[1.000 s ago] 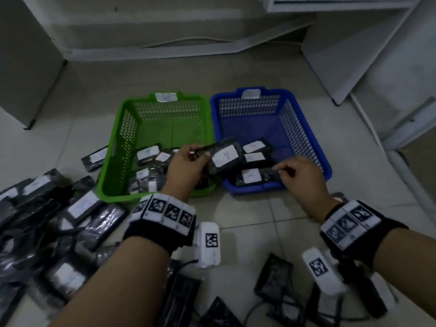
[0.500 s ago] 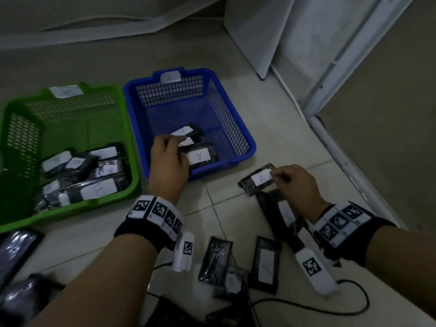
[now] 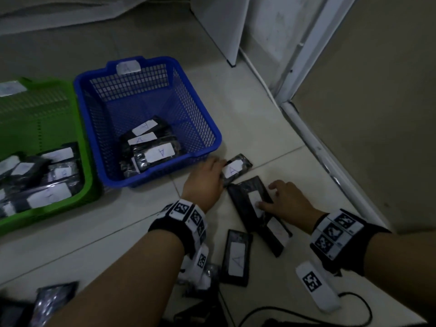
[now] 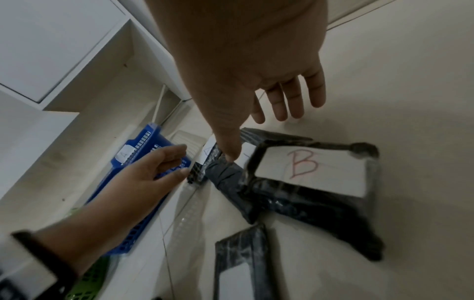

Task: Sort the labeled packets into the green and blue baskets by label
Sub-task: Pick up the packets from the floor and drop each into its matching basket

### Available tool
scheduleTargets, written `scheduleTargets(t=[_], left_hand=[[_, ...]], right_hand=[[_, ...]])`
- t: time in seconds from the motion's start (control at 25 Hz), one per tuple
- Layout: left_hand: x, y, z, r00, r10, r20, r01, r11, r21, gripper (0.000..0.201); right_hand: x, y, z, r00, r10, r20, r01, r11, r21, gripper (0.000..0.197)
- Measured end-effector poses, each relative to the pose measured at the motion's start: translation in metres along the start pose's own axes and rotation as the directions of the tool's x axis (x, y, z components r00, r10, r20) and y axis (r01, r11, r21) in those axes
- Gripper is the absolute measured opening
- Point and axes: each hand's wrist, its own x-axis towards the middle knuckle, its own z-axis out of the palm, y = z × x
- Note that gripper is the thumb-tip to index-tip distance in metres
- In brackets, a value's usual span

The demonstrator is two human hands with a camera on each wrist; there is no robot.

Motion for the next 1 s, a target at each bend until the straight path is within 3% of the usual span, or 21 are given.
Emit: scheduleTargets(t=[0.08, 0.16, 0.28, 0.4, 0.52, 0.6, 0.68, 0.76, 0.8, 0.88, 1.0], left_hand=[[0.010, 0.004, 0.011, 0.989, -0.123, 0.084, 0.119, 0.991, 0.057, 0.053], [0.011, 0.007, 0.015, 0.980, -0.186, 0.075, 0.177, 0.978, 0.106, 0.055], [0.006, 0.013, 0.013, 0.972, -0.234, 0.020, 0.235, 0.971, -0.050, 0.049], [-0.013, 0.016, -0.003, 0.991, -0.055, -0.124, 0.023, 0.969, -0.247, 0.038], [-0.031, 0.020, -0.027, 0.953, 0.049, -0.300, -0.136, 0.952, -0.275, 0.043], [-0.031, 0.017, -0.049, 0.902, -0.035, -0.431, -0.126, 0.932, -0.340, 0.046], [-0.024, 0.005, -0.075, 0.796, -0.250, -0.551, -0.063, 0.872, -0.486, 0.043], [-0.020, -0.020, -0.101, 0.681, -0.433, -0.590, -0.009, 0.801, -0.598, 0.037], [-0.022, -0.037, -0.112, 0.649, -0.490, -0.583, 0.033, 0.783, -0.621, 0.035], [-0.027, -0.071, -0.122, 0.644, -0.567, -0.514, 0.151, 0.752, -0.641, 0.032], [-0.036, -0.109, -0.125, 0.720, -0.595, -0.357, 0.322, 0.742, -0.588, 0.028]], right_hand=[[-0.007, 0.002, 0.004, 0.999, -0.039, -0.004, 0.039, 0.998, -0.044, 0.082], [-0.008, -0.006, 0.009, 0.997, -0.074, -0.038, 0.068, 0.988, -0.137, 0.084], [-0.001, -0.010, 0.016, 1.000, 0.004, -0.015, -0.006, 0.987, -0.160, 0.089], [0.005, -0.014, 0.016, 1.000, -0.023, -0.001, 0.023, 0.999, 0.037, 0.060], [-0.001, -0.028, 0.006, 0.982, -0.177, -0.066, 0.189, 0.932, 0.309, 0.024], [-0.007, -0.043, -0.002, 0.966, -0.218, -0.143, 0.260, 0.840, 0.476, 0.014], [-0.014, -0.060, -0.012, 0.950, -0.231, -0.211, 0.313, 0.704, 0.638, 0.008], [-0.016, -0.079, -0.022, 0.936, -0.239, -0.258, 0.352, 0.613, 0.707, 0.007], [-0.014, -0.091, -0.027, 0.925, -0.249, -0.287, 0.380, 0.582, 0.719, 0.008], [-0.006, -0.115, -0.037, 0.908, -0.254, -0.333, 0.419, 0.527, 0.740, 0.012], [0.016, -0.154, -0.048, 0.909, -0.266, -0.321, 0.414, 0.479, 0.774, 0.017]])
